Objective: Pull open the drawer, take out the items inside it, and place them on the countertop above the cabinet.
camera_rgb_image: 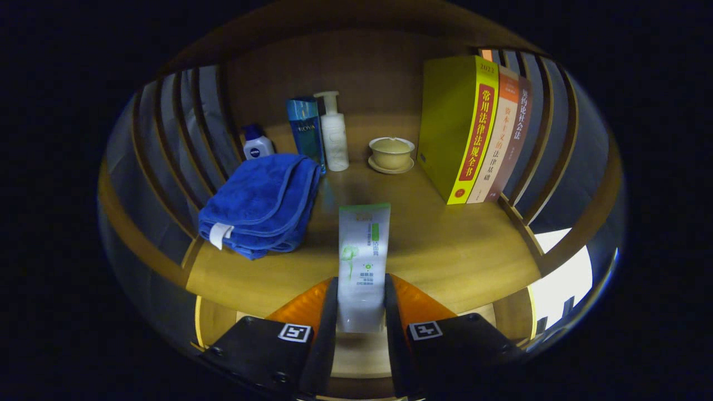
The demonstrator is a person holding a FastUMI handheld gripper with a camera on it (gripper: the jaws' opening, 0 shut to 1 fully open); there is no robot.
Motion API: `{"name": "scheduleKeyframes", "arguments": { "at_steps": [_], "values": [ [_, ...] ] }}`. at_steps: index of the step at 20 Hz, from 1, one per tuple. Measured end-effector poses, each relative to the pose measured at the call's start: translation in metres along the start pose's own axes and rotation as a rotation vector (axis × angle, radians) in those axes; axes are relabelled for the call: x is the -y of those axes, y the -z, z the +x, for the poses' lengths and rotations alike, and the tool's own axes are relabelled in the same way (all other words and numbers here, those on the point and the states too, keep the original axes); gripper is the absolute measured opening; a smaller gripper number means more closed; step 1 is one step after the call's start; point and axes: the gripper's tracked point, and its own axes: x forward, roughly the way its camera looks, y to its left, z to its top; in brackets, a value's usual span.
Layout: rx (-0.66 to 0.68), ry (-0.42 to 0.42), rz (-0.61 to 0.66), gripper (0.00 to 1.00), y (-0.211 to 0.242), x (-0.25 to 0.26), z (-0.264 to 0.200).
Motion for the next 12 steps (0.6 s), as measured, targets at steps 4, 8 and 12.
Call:
{"name": "scheduleKeyframes", "arguments": {
  "at_steps": [4, 8, 12],
  "values": [
    [-0.021, 0.005, 0.009, 0.5, 0.007, -0.003, 0.017],
    [-0.01, 0.008, 0.037, 0.53, 0.008, -0.001, 0.025],
    [-0.01, 0.019, 0.024, 0.64, 0.012, 0.002, 0.027]
  ]
}}
